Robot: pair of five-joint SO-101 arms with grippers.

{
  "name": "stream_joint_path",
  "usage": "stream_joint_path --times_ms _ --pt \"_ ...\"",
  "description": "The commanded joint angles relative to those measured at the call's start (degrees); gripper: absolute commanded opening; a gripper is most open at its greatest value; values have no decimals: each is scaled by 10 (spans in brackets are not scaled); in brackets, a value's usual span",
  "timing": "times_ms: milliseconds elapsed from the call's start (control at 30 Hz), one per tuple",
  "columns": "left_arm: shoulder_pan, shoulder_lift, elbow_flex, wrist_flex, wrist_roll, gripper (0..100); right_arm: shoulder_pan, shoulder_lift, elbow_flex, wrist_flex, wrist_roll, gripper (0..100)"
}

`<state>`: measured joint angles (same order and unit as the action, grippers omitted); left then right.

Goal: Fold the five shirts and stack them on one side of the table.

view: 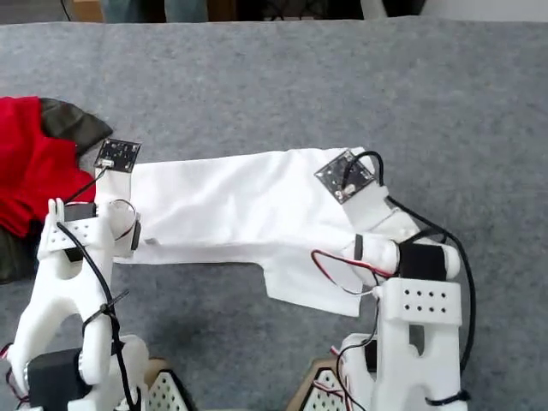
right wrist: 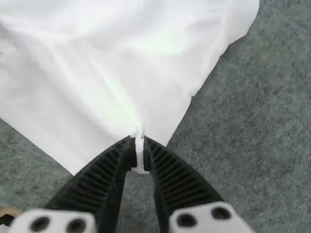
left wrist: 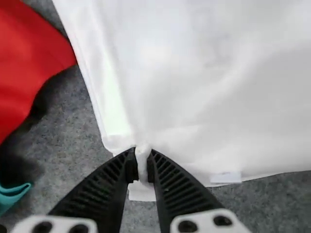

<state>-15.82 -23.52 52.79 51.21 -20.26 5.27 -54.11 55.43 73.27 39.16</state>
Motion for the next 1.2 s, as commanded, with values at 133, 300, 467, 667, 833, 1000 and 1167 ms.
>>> stream_joint_path --times_ms 133,300,467,667,833,1000,1167 --pt "1 -18 36 6 -60 33 16 -10 38 -10 4 14" --pt "0 -18 49 7 -73 34 17 -10 44 -9 4 14" --pt "0 -18 48 7 -68 90 16 -10 44 -6 22 14" --pt "-22 -19 42 8 -43 127 18 -10 72 -4 65 31" --pt "-57 -25 36 24 -43 128 20 -11 47 11 37 186" --pt "-102 -25 -43 119 -43 125 16 -7 -7 11 35 194" --pt "-135 -25 -143 178 -40 97 -35 -5 -21 -23 0 40"
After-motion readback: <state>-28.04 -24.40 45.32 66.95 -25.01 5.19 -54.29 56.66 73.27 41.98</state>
